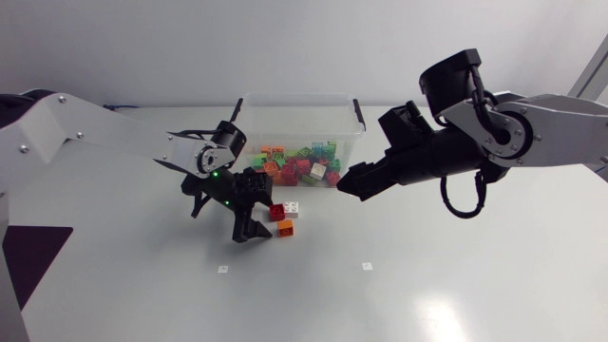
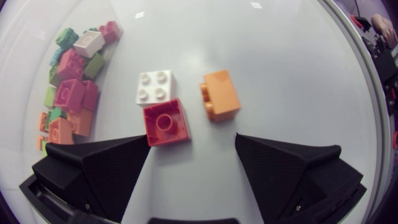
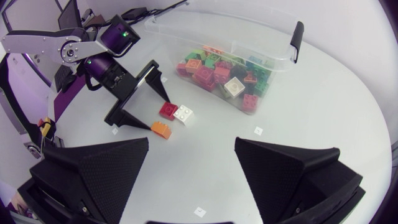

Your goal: Place the duplo bricks in the container

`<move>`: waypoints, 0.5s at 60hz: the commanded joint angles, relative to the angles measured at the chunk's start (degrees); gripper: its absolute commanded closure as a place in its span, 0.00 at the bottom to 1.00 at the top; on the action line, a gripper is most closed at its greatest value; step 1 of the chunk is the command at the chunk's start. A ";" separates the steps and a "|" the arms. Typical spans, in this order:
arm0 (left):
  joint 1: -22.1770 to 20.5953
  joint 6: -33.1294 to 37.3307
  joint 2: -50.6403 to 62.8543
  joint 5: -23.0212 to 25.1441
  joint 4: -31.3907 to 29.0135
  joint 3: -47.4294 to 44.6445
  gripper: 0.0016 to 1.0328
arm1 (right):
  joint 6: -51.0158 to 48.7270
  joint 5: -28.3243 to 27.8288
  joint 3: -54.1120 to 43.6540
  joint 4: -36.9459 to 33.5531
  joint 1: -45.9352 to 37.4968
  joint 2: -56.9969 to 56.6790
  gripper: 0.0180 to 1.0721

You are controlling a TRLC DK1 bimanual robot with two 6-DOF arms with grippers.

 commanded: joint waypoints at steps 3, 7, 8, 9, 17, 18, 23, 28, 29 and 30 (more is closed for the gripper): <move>0.91 5.95 -0.62 0.78 -6.60 -1.51 0.10 | -0.94 -0.34 -2.46 0.80 0.19 -0.83 0.05; 1.62 5.25 -0.98 1.92 -6.43 -0.89 0.10 | -0.94 -0.43 -2.81 0.98 0.37 -0.74 0.05; 1.88 4.46 -0.89 2.53 -6.16 -0.36 0.10 | -0.94 -0.34 -2.90 0.98 0.37 -0.74 0.05; 2.23 3.58 -0.80 3.24 -5.81 0.16 0.10 | -0.85 -0.43 -2.98 1.07 0.45 -0.74 0.05; 2.49 -3.71 1.31 4.91 -0.89 2.36 0.10 | -0.15 -0.43 -3.51 1.77 0.98 -0.83 0.05; 2.41 -4.50 1.31 4.82 -0.19 2.36 0.10 | -0.06 -0.43 -3.60 1.77 1.16 -0.92 0.05; 1.97 -6.61 1.48 4.64 2.54 1.66 0.10 | 0.03 -0.34 -4.13 1.77 1.42 -1.18 0.05; 1.53 -10.39 1.40 4.47 6.93 0.69 0.10 | 0.03 -0.34 -4.57 1.86 1.42 -1.53 0.05; 1.35 -10.75 1.40 4.38 7.29 0.60 0.10 | 0.03 -0.43 -4.65 1.86 1.42 -1.62 0.05; 1.35 -10.75 1.48 4.38 7.29 0.52 0.10 | 0.03 -0.34 -4.74 1.86 1.42 -1.62 0.05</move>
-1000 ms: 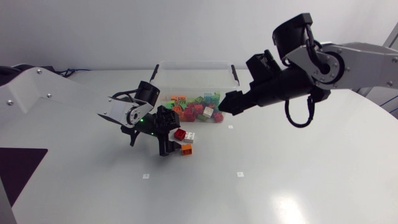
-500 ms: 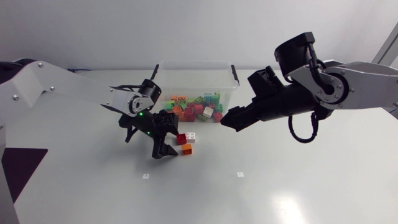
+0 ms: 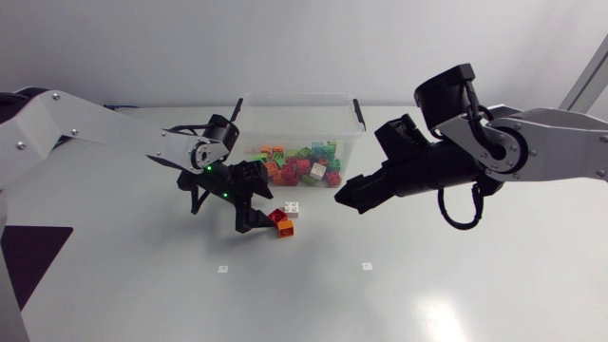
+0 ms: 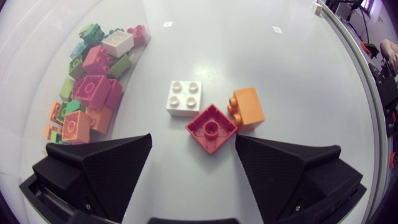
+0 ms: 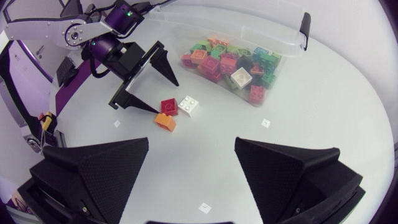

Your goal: Place the duplo bricks in the container

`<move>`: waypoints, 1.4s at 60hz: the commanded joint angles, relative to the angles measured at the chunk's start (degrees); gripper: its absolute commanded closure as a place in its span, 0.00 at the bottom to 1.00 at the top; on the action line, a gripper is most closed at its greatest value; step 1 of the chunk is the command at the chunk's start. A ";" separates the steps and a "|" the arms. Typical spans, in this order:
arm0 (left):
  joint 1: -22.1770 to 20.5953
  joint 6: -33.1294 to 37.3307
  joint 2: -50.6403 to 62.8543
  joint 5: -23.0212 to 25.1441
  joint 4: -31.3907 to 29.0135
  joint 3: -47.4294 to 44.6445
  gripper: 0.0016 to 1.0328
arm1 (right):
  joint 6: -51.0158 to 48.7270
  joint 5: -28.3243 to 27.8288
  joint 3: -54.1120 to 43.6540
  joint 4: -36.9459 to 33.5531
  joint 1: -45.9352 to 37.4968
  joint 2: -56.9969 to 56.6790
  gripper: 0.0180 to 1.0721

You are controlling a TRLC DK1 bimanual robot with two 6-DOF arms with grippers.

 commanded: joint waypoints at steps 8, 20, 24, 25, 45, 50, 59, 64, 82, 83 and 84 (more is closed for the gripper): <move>-2.48 -5.42 1.07 -0.32 4.72 -3.04 0.10 | 0.01 -0.17 -1.92 0.50 0.44 -1.34 0.05; -4.86 -6.48 -0.52 -2.52 6.83 -6.47 0.09 | 0.36 -0.17 -2.19 0.50 0.96 -1.34 0.05; -4.15 -5.69 -0.08 -2.78 6.92 -6.55 0.09 | 0.36 -0.17 -2.19 0.50 1.23 -1.42 0.05; -3.89 -5.51 0.01 -2.78 6.92 -6.55 0.10 | 0.36 -0.17 -2.19 0.50 1.23 -1.51 0.05; -2.92 -0.59 -4.38 -0.59 4.11 -10.07 0.20 | 0.18 -0.08 -3.33 0.41 1.84 -2.22 0.05; -3.27 -0.59 -4.82 0.47 4.11 -10.51 0.20 | 0.27 -0.08 -3.77 0.41 2.19 -2.39 0.05; -3.89 -0.59 -3.85 0.56 4.55 -9.46 0.19 | 0.36 -0.08 -4.65 0.41 2.99 -3.18 0.05; -4.07 -0.59 -3.42 0.56 4.55 -8.75 0.19 | 0.36 -0.08 -5.00 0.33 3.07 -3.62 0.05; -7.40 -10.61 -1.75 -4.98 5.34 -5.68 0.19 | 0.45 0.01 -5.70 -0.20 3.34 -5.20 0.05; -7.93 -12.01 -1.66 -6.39 5.34 -5.41 0.19 | 0.45 0.01 -5.70 -0.20 3.34 -5.29 0.05; -8.37 -13.25 -1.57 -7.88 5.34 -5.24 0.19 | 0.45 0.01 -5.79 -0.20 3.34 -5.47 0.05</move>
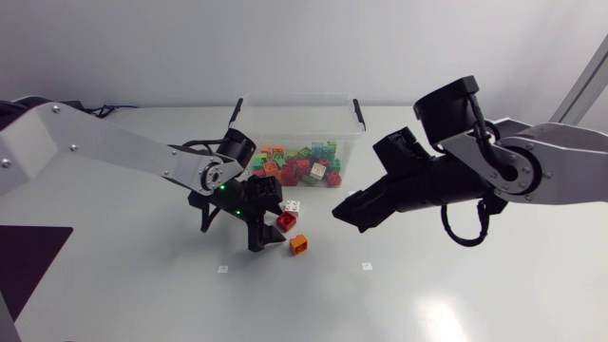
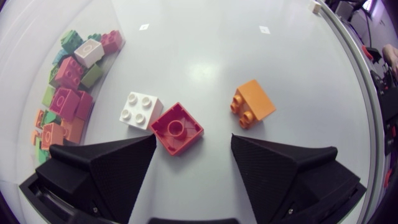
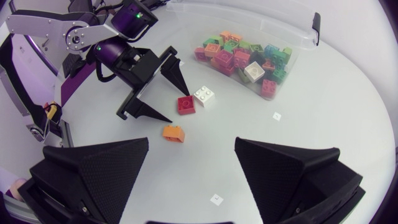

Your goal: Place the duplo bricks in the container

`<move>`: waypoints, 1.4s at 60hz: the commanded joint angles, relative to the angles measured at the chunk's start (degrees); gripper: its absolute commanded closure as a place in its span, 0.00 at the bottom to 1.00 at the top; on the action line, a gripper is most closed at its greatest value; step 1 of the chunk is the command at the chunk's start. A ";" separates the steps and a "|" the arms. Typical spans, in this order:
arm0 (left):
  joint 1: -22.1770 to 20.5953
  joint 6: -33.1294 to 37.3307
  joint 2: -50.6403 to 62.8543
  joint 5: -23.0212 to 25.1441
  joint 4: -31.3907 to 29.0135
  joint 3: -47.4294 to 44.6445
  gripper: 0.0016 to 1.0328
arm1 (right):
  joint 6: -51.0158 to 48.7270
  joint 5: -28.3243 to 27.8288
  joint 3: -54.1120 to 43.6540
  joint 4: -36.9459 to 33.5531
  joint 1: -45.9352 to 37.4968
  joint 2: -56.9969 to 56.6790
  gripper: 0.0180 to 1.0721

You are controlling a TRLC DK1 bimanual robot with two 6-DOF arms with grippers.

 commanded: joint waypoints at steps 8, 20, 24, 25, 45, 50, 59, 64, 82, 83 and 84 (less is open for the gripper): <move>-5.44 -13.90 0.94 -11.09 -0.68 2.29 0.19 | 0.36 -0.01 -2.10 -0.22 0.56 -1.93 0.05; -5.18 -27.08 4.63 -15.58 -10.52 10.46 0.20 | 0.45 -0.01 -2.80 -0.31 0.56 -2.72 0.05; -4.65 -29.28 5.60 -15.58 -12.89 12.13 0.20 | 0.45 -0.01 -2.98 -0.49 0.56 -3.25 0.05; -4.56 -29.81 5.69 -15.58 -12.98 12.31 0.20 | 0.45 -0.01 -2.98 -0.49 0.56 -3.42 0.05; -4.47 -35.70 6.04 -15.66 -13.33 13.54 0.37 | 0.45 -0.01 -3.86 -1.45 0.56 -5.09 0.05; -4.82 -35.17 5.69 -15.31 -13.25 13.36 0.37 | 0.45 -0.01 -4.12 -1.63 0.65 -5.62 0.05; -5.62 -34.91 4.98 -15.05 -11.66 12.13 0.58 | 0.45 -0.01 -4.74 -2.07 1.18 -6.15 0.05; -5.70 -34.47 4.46 -15.05 -11.49 11.25 0.72 | 0.62 0.08 -5.18 -2.07 2.06 -5.80 0.05; -4.03 -32.09 -5.12 -15.66 -10.78 3.34 0.78 | 1.50 5.52 -1.05 -1.72 8.82 5.36 0.05; -3.86 -32.01 -5.65 -15.66 -10.78 3.08 0.78 | 1.59 5.79 -0.69 -1.63 9.00 6.07 0.05; -3.59 -31.92 -6.18 -15.66 -10.78 2.64 0.78 | 1.68 6.14 -0.25 -1.63 9.35 6.77 0.05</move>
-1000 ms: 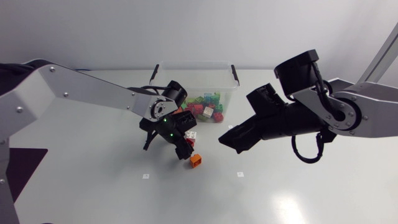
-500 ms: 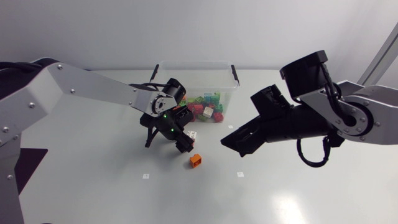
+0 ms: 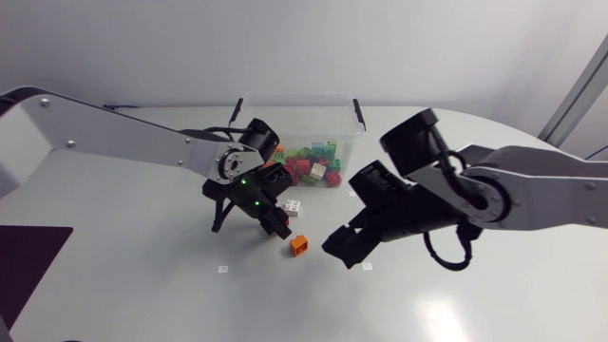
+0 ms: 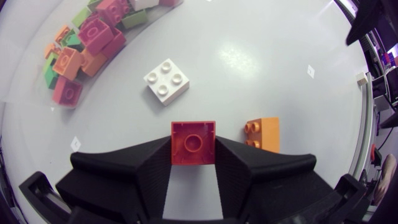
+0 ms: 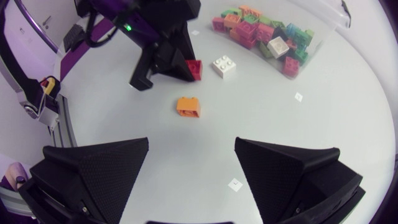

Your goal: Place the duplo bricks in the container

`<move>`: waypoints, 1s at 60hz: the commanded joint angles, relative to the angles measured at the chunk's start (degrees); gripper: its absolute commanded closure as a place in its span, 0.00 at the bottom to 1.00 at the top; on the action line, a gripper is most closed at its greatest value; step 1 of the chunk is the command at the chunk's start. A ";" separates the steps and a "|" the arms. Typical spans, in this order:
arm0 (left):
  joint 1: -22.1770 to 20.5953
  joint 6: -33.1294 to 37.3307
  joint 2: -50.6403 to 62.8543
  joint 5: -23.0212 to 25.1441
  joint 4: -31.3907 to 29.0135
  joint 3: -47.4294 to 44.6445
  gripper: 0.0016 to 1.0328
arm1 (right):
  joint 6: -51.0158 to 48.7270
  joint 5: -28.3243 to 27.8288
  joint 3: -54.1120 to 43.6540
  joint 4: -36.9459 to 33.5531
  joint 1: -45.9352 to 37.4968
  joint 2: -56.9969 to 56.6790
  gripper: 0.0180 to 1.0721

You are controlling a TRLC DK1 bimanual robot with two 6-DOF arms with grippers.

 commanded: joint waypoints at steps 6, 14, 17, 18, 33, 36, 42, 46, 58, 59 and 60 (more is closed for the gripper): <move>3.45 2.12 -6.98 -0.47 0.30 -4.67 0.78 | 2.12 4.30 5.38 -0.14 3.63 8.79 0.05; 6.00 3.00 -10.23 -0.38 0.74 -6.52 0.78 | 3.17 7.20 10.21 -0.85 5.66 15.73 0.05; 7.41 3.26 -11.55 -0.30 0.91 -7.13 0.78 | 3.17 8.08 12.50 -1.81 6.36 18.54 0.05; 7.50 3.26 -11.73 -0.21 0.91 -7.22 0.78 | 3.17 8.34 13.20 -2.25 6.71 19.25 0.05; 11.63 3.96 -17.88 0.67 1.62 -8.89 0.78 | 3.97 11.24 20.94 -6.82 7.94 27.51 0.07; 12.24 4.05 -18.84 1.28 1.70 -8.63 0.78 | 3.97 11.51 21.90 -7.00 8.20 28.47 0.08; 13.56 4.05 -20.08 2.16 1.62 -7.31 0.78 | 3.97 11.94 24.54 -9.11 8.47 30.67 0.11; 14.00 4.14 -20.60 2.87 1.62 -6.43 0.78 | 4.05 12.30 26.03 -9.90 8.82 32.08 0.14; 15.41 3.96 -21.39 3.48 1.62 -3.27 0.77 | 4.93 13.17 29.81 -11.92 9.61 35.77 0.31; 15.41 3.96 -21.39 3.48 1.62 -3.00 0.77 | 4.93 13.17 30.08 -12.27 9.61 36.03 0.33; 15.41 3.87 -21.39 3.57 1.62 -2.65 0.77 | 4.93 13.17 30.43 -12.45 9.70 36.38 0.35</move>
